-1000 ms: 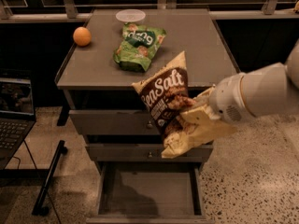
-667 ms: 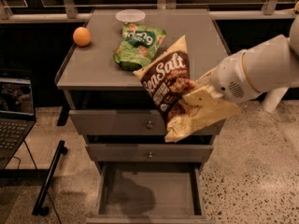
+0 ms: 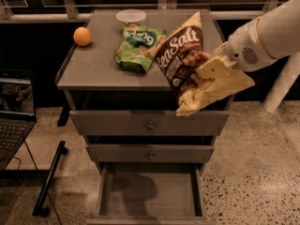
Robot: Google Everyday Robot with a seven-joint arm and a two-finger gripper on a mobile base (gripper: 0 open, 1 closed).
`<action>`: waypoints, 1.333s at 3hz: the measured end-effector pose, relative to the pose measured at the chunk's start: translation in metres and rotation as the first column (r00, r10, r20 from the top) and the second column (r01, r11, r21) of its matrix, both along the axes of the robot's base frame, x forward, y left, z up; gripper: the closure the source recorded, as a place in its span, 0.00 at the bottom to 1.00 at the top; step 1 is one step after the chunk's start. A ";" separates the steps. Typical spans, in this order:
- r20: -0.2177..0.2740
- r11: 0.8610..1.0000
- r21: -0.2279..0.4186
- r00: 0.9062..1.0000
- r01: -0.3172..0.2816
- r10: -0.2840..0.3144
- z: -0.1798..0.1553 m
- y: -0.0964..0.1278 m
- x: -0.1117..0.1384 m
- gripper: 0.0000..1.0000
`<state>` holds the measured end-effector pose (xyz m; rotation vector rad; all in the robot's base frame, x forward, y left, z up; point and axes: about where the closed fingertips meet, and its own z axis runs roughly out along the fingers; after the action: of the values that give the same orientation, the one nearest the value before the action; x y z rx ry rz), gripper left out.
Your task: Pick brown chip bag from bottom drawer and place on counter
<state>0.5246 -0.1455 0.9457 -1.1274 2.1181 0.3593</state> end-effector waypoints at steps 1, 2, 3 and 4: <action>0.042 0.998 0.038 0.997 0.057 -0.058 0.019 -0.014 0.025 1.00; 0.057 0.991 0.054 0.990 0.123 -0.126 0.028 -0.031 0.052 1.00; 0.069 0.977 0.082 0.977 0.195 -0.201 0.034 -0.044 0.081 1.00; 0.056 0.958 0.098 0.959 0.271 -0.277 0.033 -0.059 0.105 1.00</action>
Offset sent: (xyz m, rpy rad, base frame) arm 0.0892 -0.0604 0.0387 0.0675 -0.0816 -0.2286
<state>0.6300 -0.2044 0.9782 -0.7696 2.1389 0.2768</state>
